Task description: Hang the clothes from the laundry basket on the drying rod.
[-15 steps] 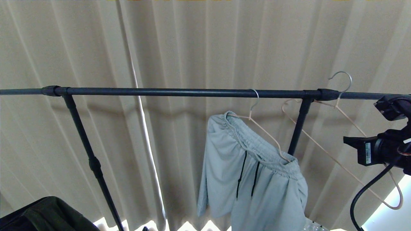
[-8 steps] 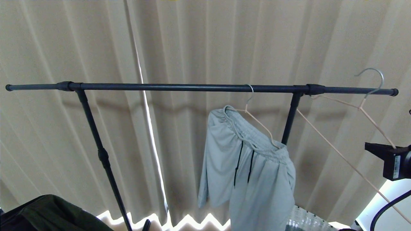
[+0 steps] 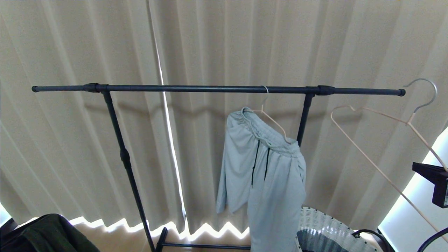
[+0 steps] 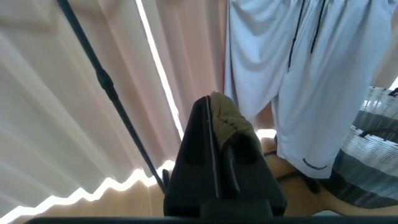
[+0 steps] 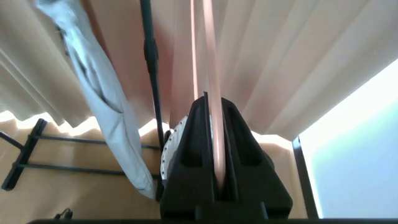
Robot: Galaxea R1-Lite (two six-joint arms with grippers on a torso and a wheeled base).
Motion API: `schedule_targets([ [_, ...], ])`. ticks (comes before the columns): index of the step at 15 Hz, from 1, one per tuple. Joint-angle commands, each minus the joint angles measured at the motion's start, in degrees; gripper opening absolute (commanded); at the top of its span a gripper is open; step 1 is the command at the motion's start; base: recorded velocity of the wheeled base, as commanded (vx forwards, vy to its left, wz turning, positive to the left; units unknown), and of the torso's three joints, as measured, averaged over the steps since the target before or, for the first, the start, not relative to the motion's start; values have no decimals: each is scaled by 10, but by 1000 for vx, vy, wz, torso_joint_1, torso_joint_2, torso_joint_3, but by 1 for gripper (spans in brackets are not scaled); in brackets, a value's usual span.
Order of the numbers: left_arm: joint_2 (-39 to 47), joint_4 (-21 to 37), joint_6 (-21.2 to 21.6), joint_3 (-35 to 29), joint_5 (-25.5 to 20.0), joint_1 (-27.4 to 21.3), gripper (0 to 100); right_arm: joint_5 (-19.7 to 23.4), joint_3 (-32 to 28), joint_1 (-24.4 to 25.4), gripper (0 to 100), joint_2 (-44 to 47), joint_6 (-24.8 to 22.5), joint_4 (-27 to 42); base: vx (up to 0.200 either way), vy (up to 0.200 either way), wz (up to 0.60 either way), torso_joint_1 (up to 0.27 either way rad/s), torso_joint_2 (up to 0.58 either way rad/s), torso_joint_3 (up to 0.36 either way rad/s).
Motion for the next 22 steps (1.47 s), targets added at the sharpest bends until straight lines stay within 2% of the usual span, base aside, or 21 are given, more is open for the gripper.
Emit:
schedule_targets([
  [1, 1, 0, -1, -1, 0, 0, 0, 1, 0, 1, 0, -2, 0, 0, 0, 0, 0, 0, 0, 0],
  [6, 1, 0, -1, -3, 0, 0, 0, 5, 0, 8, 0, -13, -1, 1, 0, 160, 0, 0, 0, 4],
  [15, 0, 0, 0, -3, 0, 1, 0, 13, 9, 81, 0, -48, -1, 2, 0, 200, 0, 5, 2, 2],
  [20, 0, 0, 1, -1, 0, 1, 0, 19, 14, 86, 0, -48, -1, 1, 0, 160, 0, 1, 0, -1],
  [21, 0, 1, 8, 10, 0, 0, 0, 56, 28, 86, 0, -47, -1, -3, 0, 0, 0, 0, 0, 0],
  [22, 1, 1, 20, 18, 0, -2, 0, 73, 34, 86, 0, -46, -1, -4, 0, 0, 0, 0, 0, 0],
])
